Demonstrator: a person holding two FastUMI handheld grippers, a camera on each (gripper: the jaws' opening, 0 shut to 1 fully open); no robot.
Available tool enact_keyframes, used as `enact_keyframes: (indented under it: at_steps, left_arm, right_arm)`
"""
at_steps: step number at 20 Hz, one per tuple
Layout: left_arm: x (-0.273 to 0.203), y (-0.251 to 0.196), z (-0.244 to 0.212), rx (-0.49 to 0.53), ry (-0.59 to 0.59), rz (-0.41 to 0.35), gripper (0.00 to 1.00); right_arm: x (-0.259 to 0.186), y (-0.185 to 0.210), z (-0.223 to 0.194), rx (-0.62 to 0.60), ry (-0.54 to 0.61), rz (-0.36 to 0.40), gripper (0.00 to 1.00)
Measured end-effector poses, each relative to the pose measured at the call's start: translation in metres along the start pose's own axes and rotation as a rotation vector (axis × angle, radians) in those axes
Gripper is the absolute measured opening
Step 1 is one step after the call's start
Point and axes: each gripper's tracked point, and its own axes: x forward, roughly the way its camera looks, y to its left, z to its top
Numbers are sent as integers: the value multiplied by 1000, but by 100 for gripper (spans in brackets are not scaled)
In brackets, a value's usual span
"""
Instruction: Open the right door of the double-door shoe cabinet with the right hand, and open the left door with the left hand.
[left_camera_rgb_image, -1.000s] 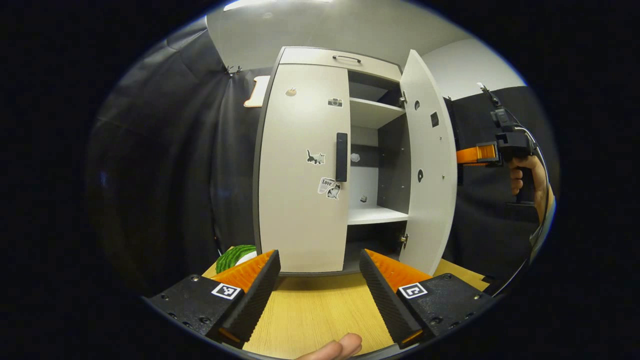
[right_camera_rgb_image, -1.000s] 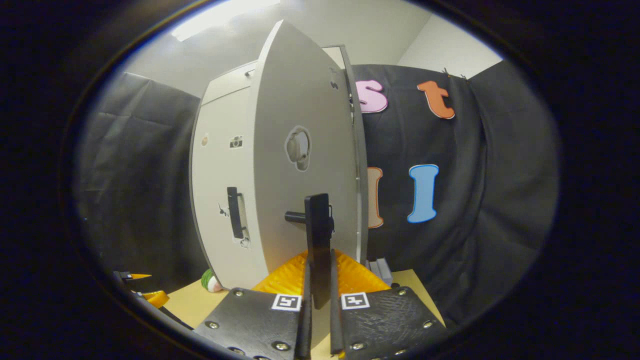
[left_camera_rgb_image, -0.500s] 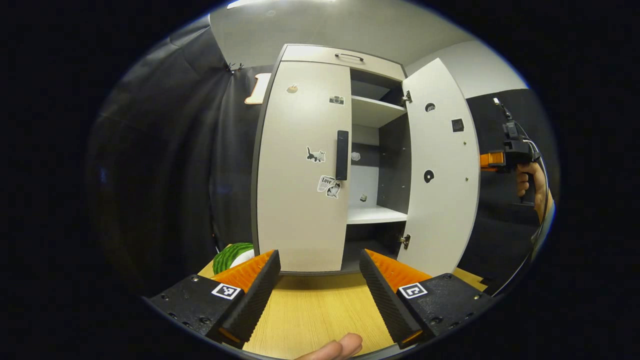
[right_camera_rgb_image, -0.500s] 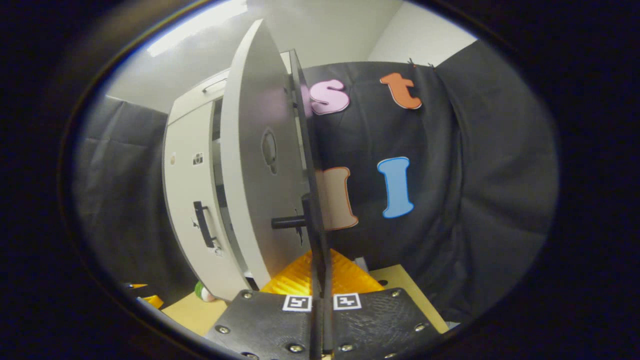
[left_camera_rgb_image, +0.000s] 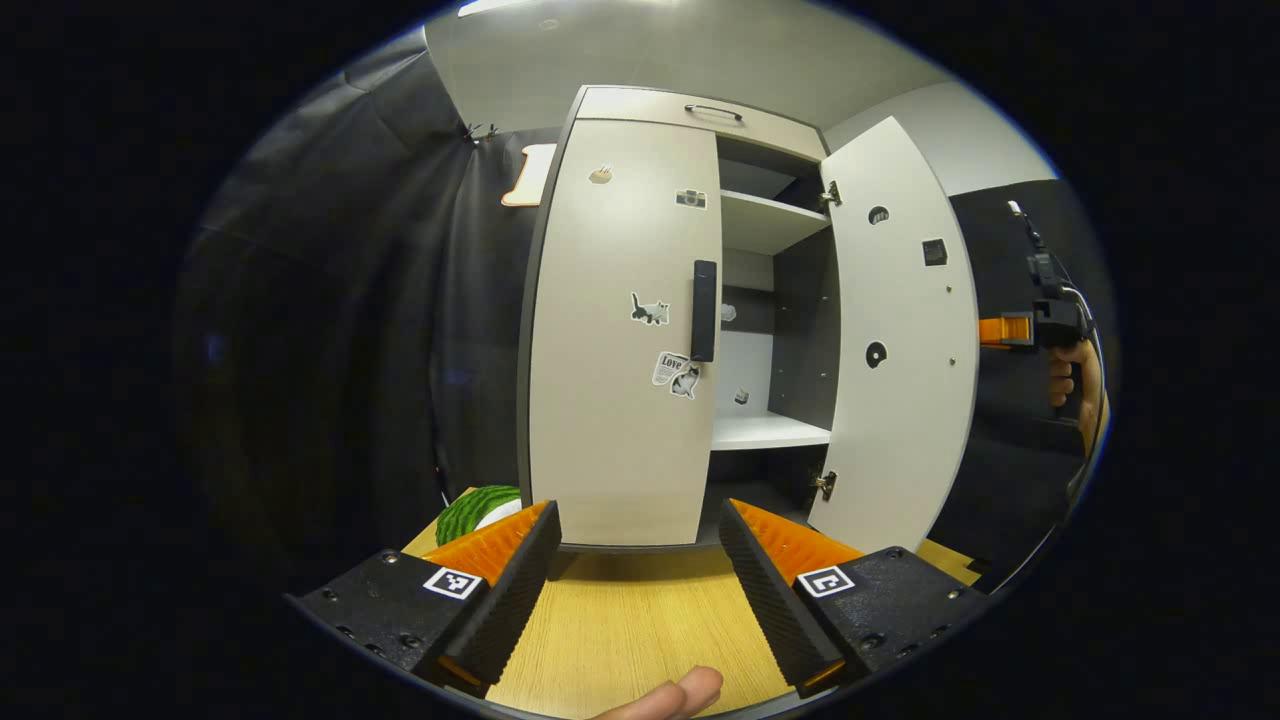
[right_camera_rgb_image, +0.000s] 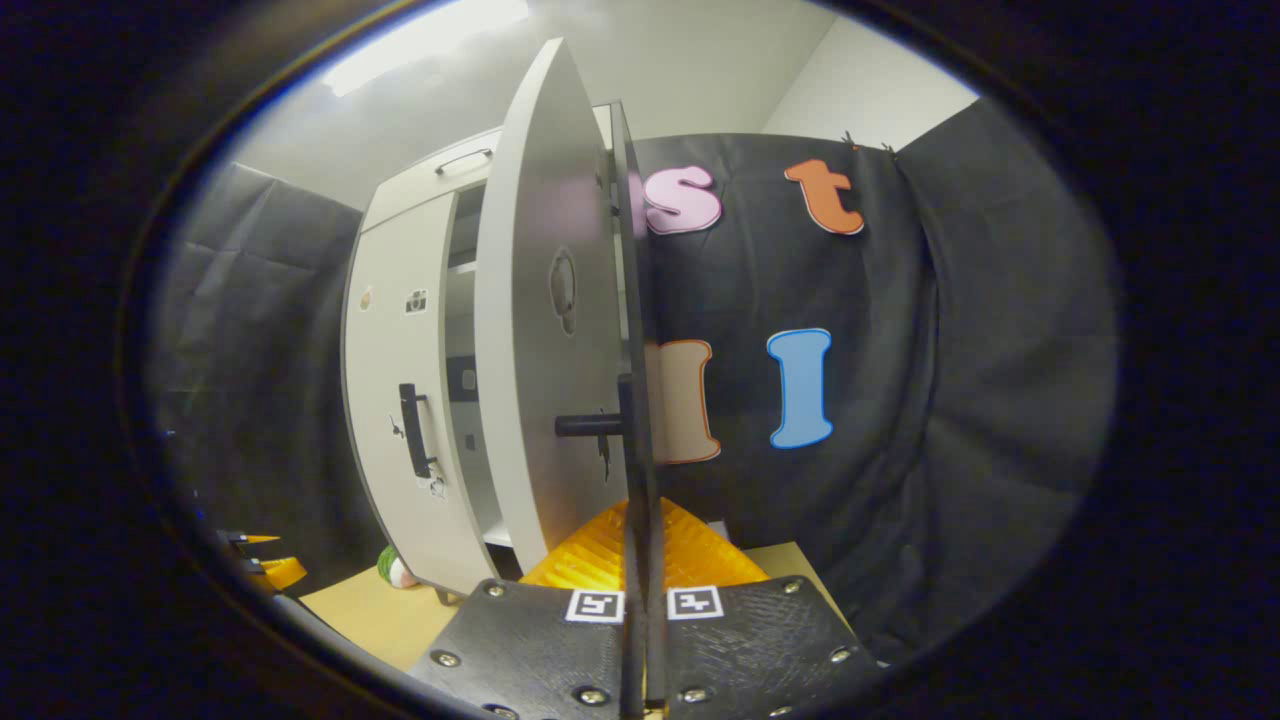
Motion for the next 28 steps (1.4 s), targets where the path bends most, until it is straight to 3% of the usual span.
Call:
enact_keyframes:
  at_steps: [6, 9, 14, 16, 23, 26, 28]
  left_arm:
    - [22, -1, 25, -26, 2, -6, 99]
    - [33, -6, 43, 12, -23, -14, 99]
    - [62, -22, 66, 28, -31, -30, 98]
    - [83, -25, 79, 29, -45, -20, 98]
    - [166, -69, 126, 11, -83, -89, 98]
    - [201, -70, 142, 17, -115, -43, 98]
    - [223, -73, 142, 38, -111, -31, 95]
  right_arm:
    - [0, -5, 1, -76, -33, -39, 2]
    - [-2, -20, 10, -105, -82, -126, 7]
    - [-71, -15, -3, -34, -170, -165, 94]
    - [-93, -4, -14, -14, -197, -163, 99]
    - [-145, 34, -87, 35, -167, -185, 100]
    - [-157, 44, -112, 79, -150, -185, 96]
    - [-166, 46, -119, 109, -152, -183, 100]
